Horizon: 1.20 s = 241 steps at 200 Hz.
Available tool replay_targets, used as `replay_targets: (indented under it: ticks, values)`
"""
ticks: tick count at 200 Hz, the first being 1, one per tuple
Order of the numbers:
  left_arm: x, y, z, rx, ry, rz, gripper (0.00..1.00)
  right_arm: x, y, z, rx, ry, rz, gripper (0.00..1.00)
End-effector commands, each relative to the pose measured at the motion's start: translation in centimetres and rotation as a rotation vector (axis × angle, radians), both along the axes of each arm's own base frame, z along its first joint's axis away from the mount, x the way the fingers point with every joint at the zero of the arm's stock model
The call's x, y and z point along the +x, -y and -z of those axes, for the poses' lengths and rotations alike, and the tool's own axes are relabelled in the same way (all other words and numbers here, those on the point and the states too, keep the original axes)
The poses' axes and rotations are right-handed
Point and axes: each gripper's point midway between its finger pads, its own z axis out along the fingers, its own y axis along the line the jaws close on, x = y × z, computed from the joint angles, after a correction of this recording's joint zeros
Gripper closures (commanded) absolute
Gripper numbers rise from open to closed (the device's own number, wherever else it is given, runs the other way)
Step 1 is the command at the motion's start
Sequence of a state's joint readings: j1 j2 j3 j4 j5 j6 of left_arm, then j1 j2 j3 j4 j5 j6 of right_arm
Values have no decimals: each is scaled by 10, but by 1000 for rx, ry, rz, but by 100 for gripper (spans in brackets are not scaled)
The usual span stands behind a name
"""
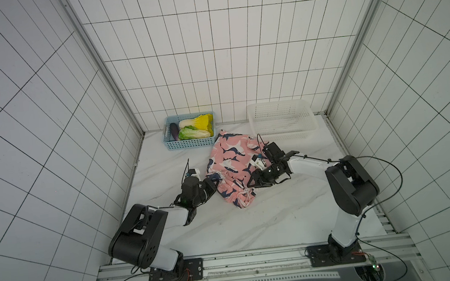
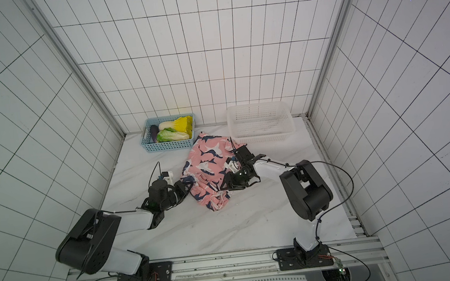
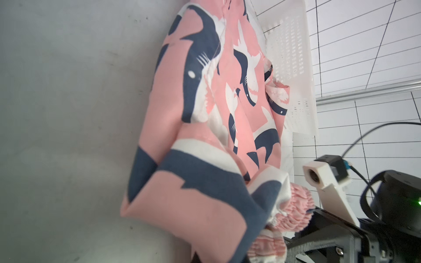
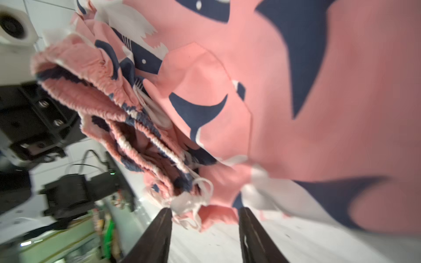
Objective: Roll up the shorts
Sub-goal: Roll the shorts at the center of the board.
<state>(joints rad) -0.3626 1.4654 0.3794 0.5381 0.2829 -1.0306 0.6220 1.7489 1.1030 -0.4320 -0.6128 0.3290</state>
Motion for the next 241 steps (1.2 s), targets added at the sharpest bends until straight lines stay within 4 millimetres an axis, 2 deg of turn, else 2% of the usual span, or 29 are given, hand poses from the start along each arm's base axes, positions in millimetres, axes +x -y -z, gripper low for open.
replay_targets:
  ticks: [1,23,29,34,46,47,49,52,65,92,133,213,229,241]
  values:
    - [-11,-14,25,94,-150,-52,100,-6,29,-16,-311,320,-132,43]
    - [-11,-15,24,89,-182,-74,100,-17,19,-39,-388,553,-218,34]
    - [-10,-15,24,91,-189,-80,100,-22,12,-44,-388,611,-239,33]
    - [-10,-15,23,91,-194,-83,100,-24,6,-48,-384,656,-247,28]
    - [-7,-15,21,85,-196,-87,100,-32,-10,-52,-345,724,-275,27]
    - [-7,-14,21,85,-198,-86,100,-33,-11,-52,-342,727,-277,26]
    - [-7,-14,21,85,-200,-86,100,-35,-13,-52,-337,733,-281,16]
    - [-6,-14,20,85,-202,-88,100,-37,-18,-53,-325,745,-289,13]
    - [-4,-11,19,81,-214,-81,100,-45,-32,-52,-314,779,-318,11]
    - [0,-7,16,81,-231,-66,100,-61,-52,-32,-348,820,-405,11]
    - [0,-9,12,83,-244,-79,100,-74,-68,1,-392,837,-467,11]
    - [-2,-9,11,33,-278,-80,100,-39,-66,59,-570,870,-409,13]
    - [-3,-9,11,27,-284,-78,100,-32,-61,66,-602,860,-391,21]
    - [-4,-10,11,21,-292,-76,100,-26,-55,68,-604,839,-373,39]
